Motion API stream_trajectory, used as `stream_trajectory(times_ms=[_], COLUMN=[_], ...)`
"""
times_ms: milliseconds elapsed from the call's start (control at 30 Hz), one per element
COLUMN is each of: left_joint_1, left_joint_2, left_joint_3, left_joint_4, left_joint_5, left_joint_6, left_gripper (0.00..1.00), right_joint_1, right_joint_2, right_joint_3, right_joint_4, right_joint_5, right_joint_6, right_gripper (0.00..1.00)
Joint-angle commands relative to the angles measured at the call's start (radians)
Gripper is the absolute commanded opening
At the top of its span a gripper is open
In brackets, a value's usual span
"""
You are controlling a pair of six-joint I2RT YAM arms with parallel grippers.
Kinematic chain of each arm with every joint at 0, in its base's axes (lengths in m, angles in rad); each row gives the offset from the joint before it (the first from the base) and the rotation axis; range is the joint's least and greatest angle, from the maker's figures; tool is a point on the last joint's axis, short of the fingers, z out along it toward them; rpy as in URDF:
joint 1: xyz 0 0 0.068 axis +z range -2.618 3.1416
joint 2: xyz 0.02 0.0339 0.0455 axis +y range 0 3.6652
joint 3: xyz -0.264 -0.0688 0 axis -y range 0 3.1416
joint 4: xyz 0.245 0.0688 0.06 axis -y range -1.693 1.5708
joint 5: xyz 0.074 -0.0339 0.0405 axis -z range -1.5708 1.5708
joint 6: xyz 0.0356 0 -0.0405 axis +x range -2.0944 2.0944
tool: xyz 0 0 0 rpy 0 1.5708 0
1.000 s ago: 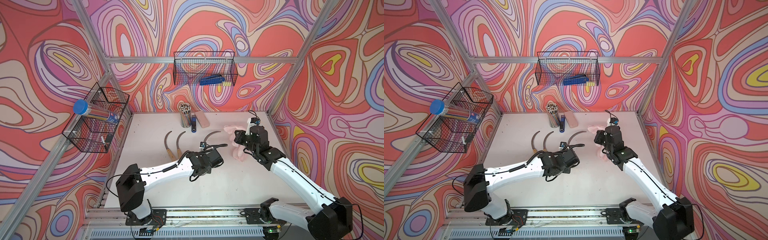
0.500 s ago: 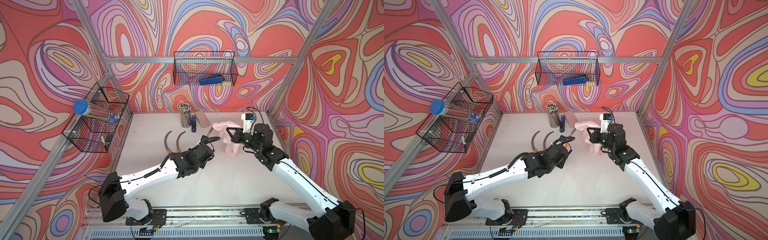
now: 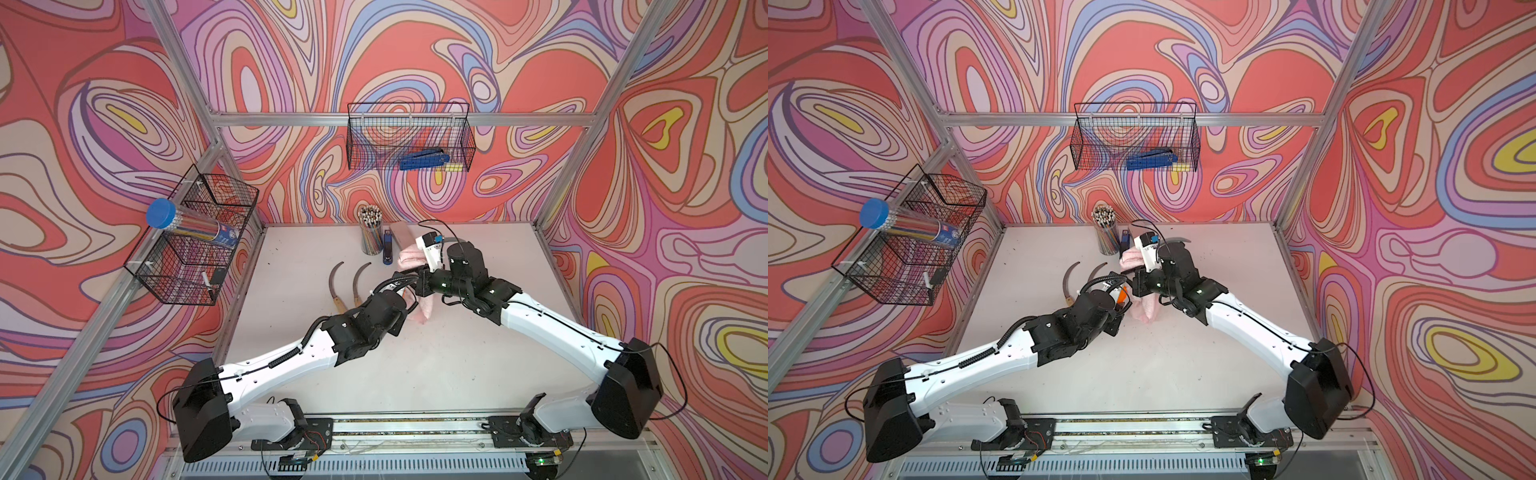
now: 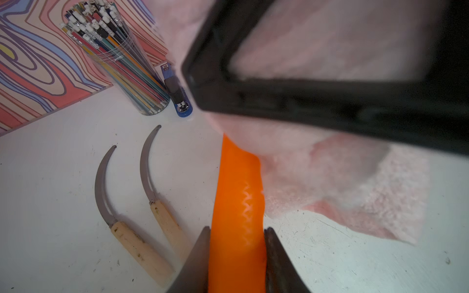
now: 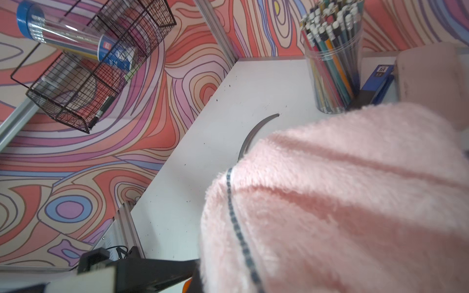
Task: Wipe small sickles with rags
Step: Wipe the small sickle.
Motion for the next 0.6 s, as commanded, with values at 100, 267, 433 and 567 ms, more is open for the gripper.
stream_trajectory(times_ms=[100, 267, 433, 567], left_joint_1=[0.003, 0.032, 0.072, 0.082], left_joint_2=[-0.035, -0.051, -0.086, -0.076], left_joint_3=[-0.017, -0.028, -0.058, -0.058], left_joint_4=[0.096, 0.103, 0.109, 0.099], left_joint_5=[0.008, -0.023, -0.029, -0.051], left_joint_6=[0.026, 0.006, -0.022, -0.034], left_gripper=[0.0, 0.0, 0.0, 0.0], right_joint_1=[0.014, 0.016, 0.077, 0.149], right_joint_2=[0.067, 0.151, 0.124, 0.172], right_joint_3=[0.036, 0.103, 0.106, 0.176], right_joint_4=[0.015, -0.051, -0.134, -0.284], right_joint_5=[-0.155, -0.273, -0.205, -0.02], right_joint_6=[-0.004, 0.072, 0.087, 0.066], right_gripper=[0.0, 0.0, 0.0, 0.0])
